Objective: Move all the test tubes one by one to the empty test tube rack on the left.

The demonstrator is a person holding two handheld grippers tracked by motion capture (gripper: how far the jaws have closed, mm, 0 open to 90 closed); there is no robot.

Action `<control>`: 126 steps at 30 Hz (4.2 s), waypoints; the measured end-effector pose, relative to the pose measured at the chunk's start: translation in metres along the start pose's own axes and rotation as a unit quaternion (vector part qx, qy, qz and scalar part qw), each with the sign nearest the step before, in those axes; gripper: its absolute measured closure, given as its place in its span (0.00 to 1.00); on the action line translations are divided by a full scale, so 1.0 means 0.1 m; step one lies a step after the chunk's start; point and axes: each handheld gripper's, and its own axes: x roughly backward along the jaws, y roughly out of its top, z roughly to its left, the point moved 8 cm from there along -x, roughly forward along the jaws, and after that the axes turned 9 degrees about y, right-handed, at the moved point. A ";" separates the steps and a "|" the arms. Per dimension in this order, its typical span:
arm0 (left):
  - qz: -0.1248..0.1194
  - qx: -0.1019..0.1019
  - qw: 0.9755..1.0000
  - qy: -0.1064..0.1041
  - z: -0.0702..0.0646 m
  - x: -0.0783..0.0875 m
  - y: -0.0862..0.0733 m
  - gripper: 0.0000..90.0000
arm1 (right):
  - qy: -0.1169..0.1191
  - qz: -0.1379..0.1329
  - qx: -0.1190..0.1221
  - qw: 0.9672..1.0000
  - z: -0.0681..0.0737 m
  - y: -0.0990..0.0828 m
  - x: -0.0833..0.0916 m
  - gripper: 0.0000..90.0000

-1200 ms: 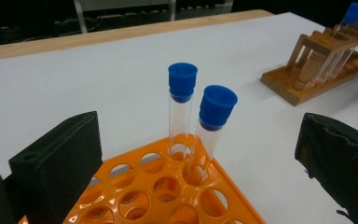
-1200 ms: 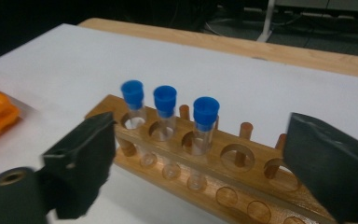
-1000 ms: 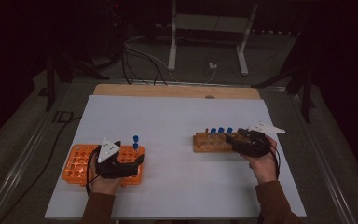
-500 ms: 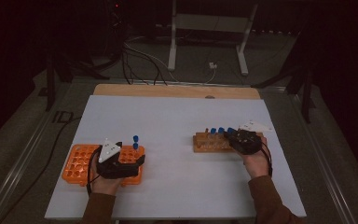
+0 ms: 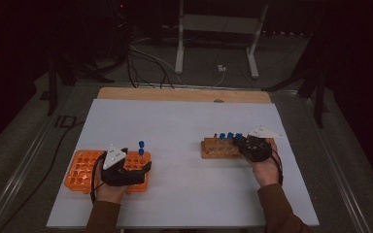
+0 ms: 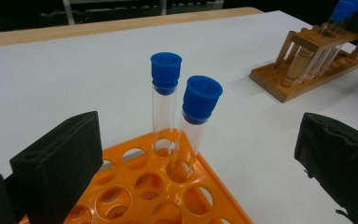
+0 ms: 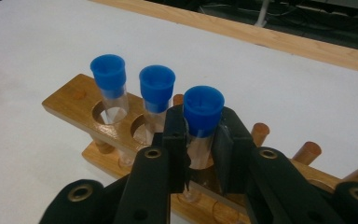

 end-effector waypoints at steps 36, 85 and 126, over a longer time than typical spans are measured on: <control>-0.018 -0.011 1.000 0.009 -0.05 0.04 0.05 0.02 | 0.020 -0.054 0.000 0.998 0.16 0.48 0.56 0.85; -0.039 -0.063 0.997 -0.022 -0.67 -0.04 0.35 0.04 | 0.114 -0.022 0.040 0.992 0.90 0.44 0.30 0.85; -0.029 -0.075 0.994 -0.076 -1.15 -0.33 0.47 0.05 | 0.158 -0.014 0.056 0.986 1.25 0.44 0.17 0.85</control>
